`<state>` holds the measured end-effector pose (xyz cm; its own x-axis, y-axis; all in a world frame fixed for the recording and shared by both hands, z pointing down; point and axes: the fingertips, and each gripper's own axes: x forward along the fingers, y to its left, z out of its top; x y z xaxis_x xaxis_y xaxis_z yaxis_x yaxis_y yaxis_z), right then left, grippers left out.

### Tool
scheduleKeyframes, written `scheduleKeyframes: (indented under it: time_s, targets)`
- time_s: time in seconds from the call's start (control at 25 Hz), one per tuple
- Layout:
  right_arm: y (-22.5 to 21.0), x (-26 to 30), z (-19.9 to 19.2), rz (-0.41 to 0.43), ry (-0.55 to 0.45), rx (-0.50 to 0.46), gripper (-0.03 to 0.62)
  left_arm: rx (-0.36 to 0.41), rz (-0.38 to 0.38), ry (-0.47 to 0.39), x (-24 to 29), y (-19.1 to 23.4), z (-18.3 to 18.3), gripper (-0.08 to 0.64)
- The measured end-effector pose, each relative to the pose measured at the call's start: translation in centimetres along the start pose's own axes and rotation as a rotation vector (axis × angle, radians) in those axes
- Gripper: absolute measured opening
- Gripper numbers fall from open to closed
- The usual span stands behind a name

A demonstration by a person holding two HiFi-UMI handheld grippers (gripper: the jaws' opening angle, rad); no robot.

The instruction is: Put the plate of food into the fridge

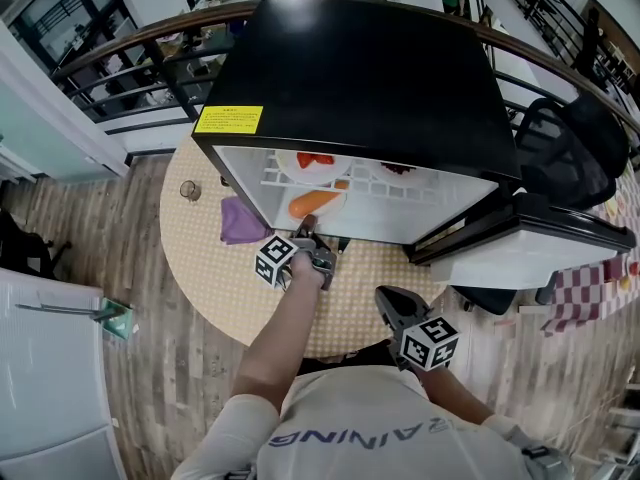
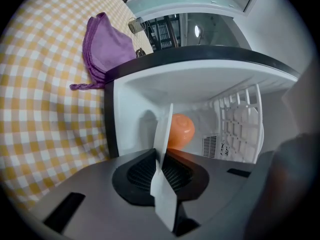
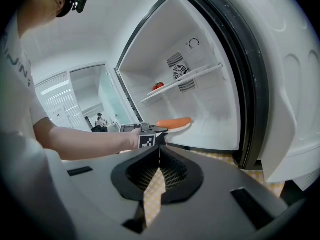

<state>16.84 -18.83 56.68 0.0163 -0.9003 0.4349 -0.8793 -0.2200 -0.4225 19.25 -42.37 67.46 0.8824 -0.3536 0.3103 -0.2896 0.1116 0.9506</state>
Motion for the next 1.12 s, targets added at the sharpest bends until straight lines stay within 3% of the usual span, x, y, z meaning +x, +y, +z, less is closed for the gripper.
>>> scheduleKeyframes:
  time_s: [0.24, 0.44, 0.72, 0.88, 1.0, 1.12]
  targets:
    - [0.3, 0.5, -0.2, 0.025, 0.012, -0.003, 0.023, 0.041, 0.011, -0.004, 0.5, -0.3, 0.2, 0.037]
    - [1.4, 1.2, -0.8, 0.058, 0.028, 0.0, 0.023, 0.176, 0.011, 0.093, 0.4, -0.6, -0.3, 0.072]
    - [2.1, 1.4, -1.0, 0.073, 0.033, -0.003, 0.023, 0.494, 0.069, 0.241, -0.1, -0.1, -1.3, 0.108]
    - [2.0, 1.2, -1.0, 0.068, 0.033, 0.0, 0.023, 0.771, 0.122, 0.339, -0.3, 0.3, -2.1, 0.149]
    - [1.9, 1.0, -1.1, 0.061, 0.034, 0.004, 0.023, 0.98, 0.218, 0.433, -0.6, 1.2, -2.6, 0.156]
    - [1.9, 1.0, -1.1, 0.06, 0.035, 0.008, 0.023, 1.047, 0.287, 0.477, -1.1, 2.2, -2.7, 0.155]
